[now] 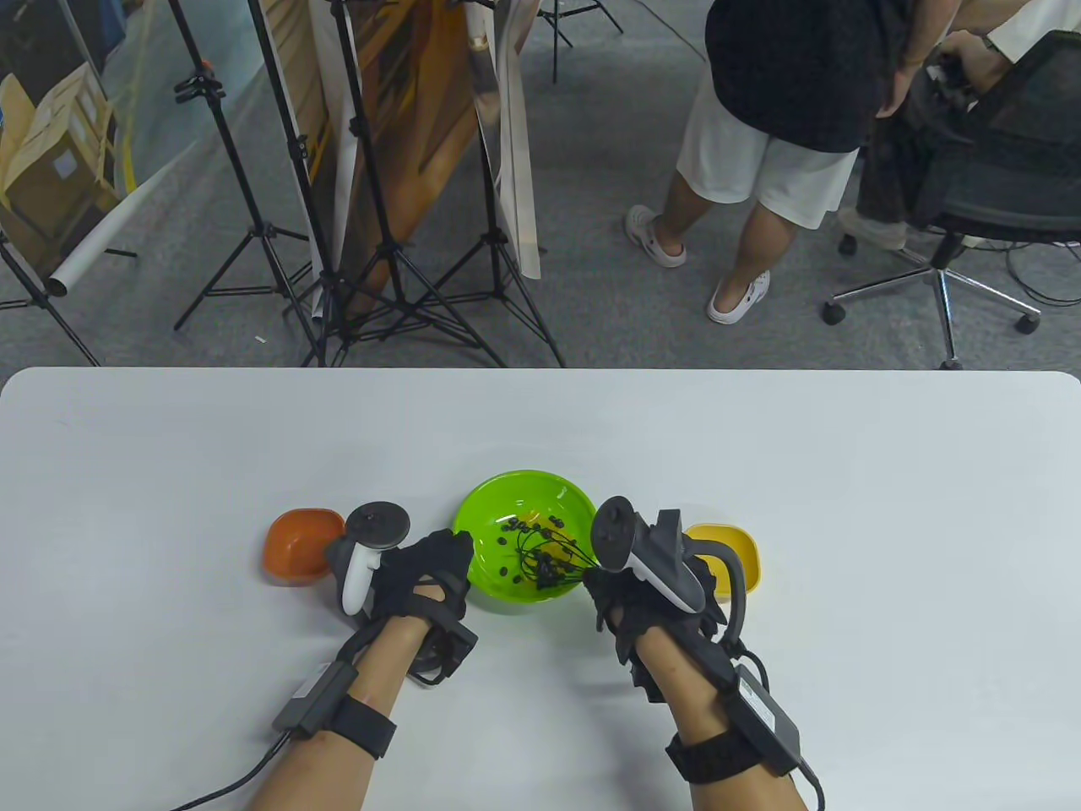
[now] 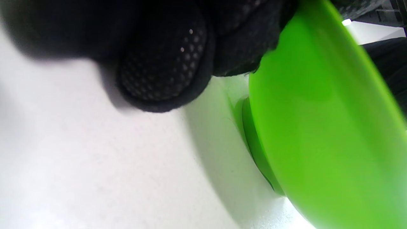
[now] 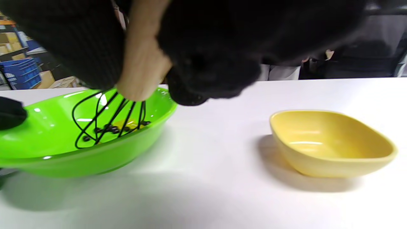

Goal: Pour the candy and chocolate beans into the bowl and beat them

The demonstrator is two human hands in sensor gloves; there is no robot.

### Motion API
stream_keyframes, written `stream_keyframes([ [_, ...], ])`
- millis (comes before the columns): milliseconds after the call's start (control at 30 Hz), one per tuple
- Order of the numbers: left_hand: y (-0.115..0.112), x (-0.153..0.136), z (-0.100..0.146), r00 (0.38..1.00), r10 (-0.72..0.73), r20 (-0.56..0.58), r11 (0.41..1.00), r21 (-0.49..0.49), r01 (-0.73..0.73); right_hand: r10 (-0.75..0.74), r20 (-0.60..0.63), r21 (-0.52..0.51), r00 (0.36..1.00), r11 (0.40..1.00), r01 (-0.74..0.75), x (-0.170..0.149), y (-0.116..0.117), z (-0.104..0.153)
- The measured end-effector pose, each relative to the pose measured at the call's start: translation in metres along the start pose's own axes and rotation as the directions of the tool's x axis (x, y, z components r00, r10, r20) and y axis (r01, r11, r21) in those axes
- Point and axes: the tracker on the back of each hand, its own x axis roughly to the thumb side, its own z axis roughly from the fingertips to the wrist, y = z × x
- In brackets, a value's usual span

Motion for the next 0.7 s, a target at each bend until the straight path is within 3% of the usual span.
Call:
stream_keyframes([
  [333, 0.000, -0.001, -0.001, 1.000, 0.007, -0.004, 1.000, -0.008, -0.008, -0.141, -0.063, -0.007, 0.988, 0.990, 0.141, -0.008, 0.027, -0.016],
  [533, 0.000, 0.000, 0.000, 1.000, 0.000, -0.002, 1.000, -0.007, 0.000, -0.226, 0.012, 0.018, 0.974, 0.974, 0.226, 0.012, 0.039, -0.013],
  [700, 0.000, -0.001, 0.000, 1.000, 0.012, -0.008, 1.000, -0.004, -0.012, -0.243, 0.081, 0.094, 0.967, 0.967, 0.235, 0.010, 0.032, -0.001],
])
